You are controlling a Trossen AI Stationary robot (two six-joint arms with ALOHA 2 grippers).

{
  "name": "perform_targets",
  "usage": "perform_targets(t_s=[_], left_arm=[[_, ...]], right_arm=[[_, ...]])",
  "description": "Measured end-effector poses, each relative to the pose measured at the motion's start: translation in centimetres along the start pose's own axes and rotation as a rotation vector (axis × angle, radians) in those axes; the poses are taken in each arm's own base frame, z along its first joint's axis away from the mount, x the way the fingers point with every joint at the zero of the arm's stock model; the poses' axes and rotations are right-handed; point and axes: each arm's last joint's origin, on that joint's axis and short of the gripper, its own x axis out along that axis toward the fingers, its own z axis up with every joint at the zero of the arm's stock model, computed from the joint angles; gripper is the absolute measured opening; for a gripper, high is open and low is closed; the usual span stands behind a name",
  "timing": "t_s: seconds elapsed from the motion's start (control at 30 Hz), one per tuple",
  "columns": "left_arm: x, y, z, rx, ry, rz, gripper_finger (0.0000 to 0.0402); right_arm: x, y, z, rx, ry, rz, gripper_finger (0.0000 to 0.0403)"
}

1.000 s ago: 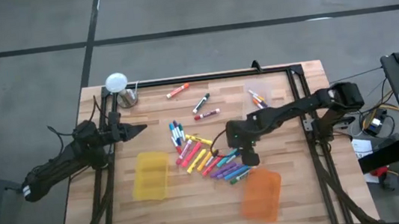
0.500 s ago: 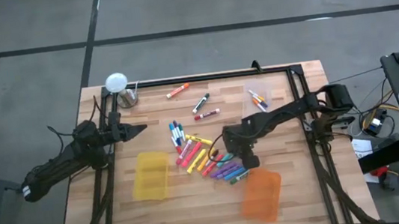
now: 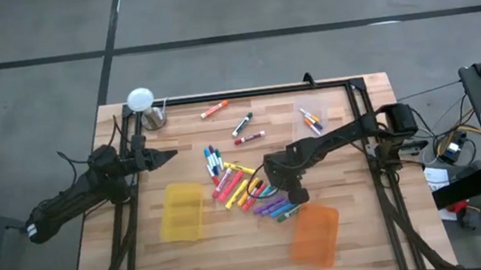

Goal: Pick & Place Markers
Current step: Put the bottom small dark blue highlighter pen into the transparent bin

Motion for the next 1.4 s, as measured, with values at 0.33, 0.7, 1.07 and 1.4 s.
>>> perform_targets(t_s=[0.33,0.7,1.07,1.4], left_arm=[[0.0,0.1,0.0,-0.002,0.003,0.007,0.0000],[0.0,0.1,0.0,-0.017,0.004,0.007,0.0000],[0.0,0.0,0.0,-0.014,0.000,-0.003,0.0000],[0.0,-0.1,0.2,0.020,-0.065,0.004,0.0000]], right_arm=[[1.5,0.3,0.5,-0.086,0.019,0.006,0.0093],[1.1,0.5,0.6,-0.008,0.071,-0.035,0.0028],[-6.6,-1.7,2.2,0.208,0.010,-0.165,0.0028],[-13.5,-7.0,-5.2,0.736,-0.171,-0.314,0.0028]])
